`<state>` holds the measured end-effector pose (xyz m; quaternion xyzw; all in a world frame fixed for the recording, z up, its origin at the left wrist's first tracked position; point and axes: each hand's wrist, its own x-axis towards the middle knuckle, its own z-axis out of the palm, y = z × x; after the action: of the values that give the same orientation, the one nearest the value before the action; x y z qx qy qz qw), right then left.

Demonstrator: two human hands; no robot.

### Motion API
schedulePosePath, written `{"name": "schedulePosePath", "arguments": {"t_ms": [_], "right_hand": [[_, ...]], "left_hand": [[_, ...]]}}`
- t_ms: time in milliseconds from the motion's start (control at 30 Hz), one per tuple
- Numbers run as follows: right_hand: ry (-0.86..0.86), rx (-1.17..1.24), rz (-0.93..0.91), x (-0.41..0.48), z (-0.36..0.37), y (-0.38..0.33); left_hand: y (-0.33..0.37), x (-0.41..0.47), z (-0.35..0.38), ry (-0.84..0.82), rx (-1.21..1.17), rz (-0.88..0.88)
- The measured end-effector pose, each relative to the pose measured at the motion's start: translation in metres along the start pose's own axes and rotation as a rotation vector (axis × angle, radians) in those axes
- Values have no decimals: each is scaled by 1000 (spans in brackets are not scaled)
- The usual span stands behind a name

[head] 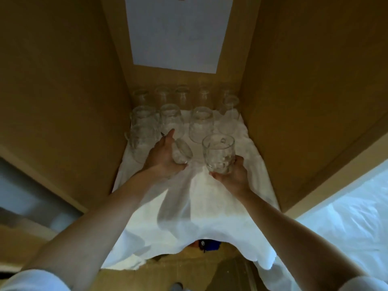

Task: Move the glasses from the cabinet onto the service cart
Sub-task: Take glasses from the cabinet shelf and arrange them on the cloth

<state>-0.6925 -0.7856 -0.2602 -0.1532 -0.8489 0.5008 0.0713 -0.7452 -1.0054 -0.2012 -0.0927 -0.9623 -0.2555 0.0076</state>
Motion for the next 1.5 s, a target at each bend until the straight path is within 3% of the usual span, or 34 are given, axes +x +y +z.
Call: {"name": "schedulePosePath", "arguments": {"t_ms": [133, 200, 267, 333, 600, 800, 933, 1133, 1500], "right_hand": [[-34, -7, -47, 8, -6, 11], [-77, 3, -71, 9, -9, 15], [-85, 7, -101, 9, -11, 17], [-88, 18, -109, 10, -11, 19], [-68, 19, -99, 8, -8, 23], [-35, 7, -121, 7, -5, 28], [-31, 15, -134, 8, -2, 31], [-21, 9, -114, 11, 0, 33], [-29, 30, -98, 7, -2, 23]], "left_hand": [[9, -14, 22, 285, -179, -34], [14, -24, 42, 468, -328, -148], [23, -34, 53, 542, -519, -313], [25, -39, 58, 528, -555, -359], [1, -52, 50, 164, -456, -408], [-10, -39, 52, 158, -481, -420], [-9, -23, 52, 150, -629, -335], [4, 1, 64, 342, -643, -490], [9, 26, 55, 303, -655, -529]]}}
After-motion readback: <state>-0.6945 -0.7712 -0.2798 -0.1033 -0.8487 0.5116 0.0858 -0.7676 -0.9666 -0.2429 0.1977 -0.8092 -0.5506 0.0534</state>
